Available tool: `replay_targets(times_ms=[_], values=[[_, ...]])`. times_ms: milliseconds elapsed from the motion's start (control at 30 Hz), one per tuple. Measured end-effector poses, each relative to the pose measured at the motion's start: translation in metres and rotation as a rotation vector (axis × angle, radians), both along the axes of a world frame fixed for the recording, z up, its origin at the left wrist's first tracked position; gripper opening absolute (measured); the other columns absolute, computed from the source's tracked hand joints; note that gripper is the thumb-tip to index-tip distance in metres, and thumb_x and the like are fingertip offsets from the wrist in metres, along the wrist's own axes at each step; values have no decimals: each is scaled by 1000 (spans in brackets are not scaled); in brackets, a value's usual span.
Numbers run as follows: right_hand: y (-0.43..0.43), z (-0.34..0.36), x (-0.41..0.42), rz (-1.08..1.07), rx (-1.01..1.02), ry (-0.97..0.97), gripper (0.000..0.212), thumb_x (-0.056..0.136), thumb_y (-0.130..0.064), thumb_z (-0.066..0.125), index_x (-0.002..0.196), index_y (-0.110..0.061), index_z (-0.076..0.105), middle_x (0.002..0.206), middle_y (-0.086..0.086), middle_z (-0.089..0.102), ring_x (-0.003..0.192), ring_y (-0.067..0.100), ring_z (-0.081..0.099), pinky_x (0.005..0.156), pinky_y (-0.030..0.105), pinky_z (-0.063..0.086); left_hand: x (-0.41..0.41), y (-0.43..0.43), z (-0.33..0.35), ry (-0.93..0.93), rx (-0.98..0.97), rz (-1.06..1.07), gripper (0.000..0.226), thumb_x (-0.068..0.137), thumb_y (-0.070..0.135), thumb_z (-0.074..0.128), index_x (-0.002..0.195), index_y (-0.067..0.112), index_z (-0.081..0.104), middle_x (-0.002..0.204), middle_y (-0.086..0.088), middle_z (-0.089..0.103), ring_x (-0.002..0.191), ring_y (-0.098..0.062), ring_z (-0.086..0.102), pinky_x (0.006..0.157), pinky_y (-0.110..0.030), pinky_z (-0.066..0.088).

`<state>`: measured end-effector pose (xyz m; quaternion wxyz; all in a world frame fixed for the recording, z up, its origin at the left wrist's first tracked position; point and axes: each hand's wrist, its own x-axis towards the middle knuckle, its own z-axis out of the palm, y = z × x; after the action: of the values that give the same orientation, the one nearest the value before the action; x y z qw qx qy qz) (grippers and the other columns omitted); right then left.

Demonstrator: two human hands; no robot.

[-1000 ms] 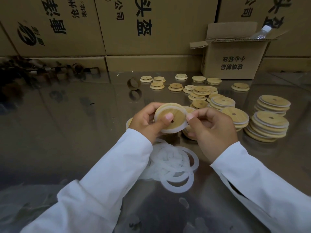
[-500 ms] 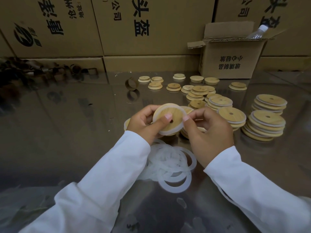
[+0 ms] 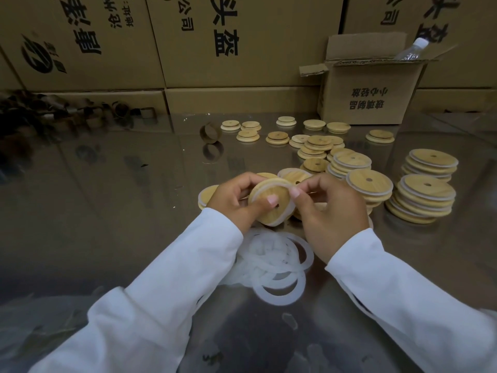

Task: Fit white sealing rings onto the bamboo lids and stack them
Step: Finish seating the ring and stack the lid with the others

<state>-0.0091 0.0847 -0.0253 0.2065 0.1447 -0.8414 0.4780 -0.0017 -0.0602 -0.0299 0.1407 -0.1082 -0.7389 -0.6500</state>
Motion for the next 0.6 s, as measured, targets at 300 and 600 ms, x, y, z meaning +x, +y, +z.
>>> replay_targets(times_ms=[300, 600], values=[[2, 2, -3, 48, -94, -36, 11, 86, -19, 61, 76, -23, 56, 75, -13, 59, 72, 2, 56, 61, 7, 43, -1, -2, 1, -103, 126, -6, 13, 81, 3, 62, 85, 16, 62, 80, -2, 67, 77, -22, 63, 76, -46, 53], [0, -1, 2, -1, -72, 46, 12, 84, -24, 62, 76, -28, 54, 72, -19, 59, 72, -4, 58, 61, 10, 46, 0, -1, 4, -151, 240, -14, 13, 81, 2, 61, 87, 13, 63, 70, 3, 70, 68, -12, 67, 60, -28, 57]])
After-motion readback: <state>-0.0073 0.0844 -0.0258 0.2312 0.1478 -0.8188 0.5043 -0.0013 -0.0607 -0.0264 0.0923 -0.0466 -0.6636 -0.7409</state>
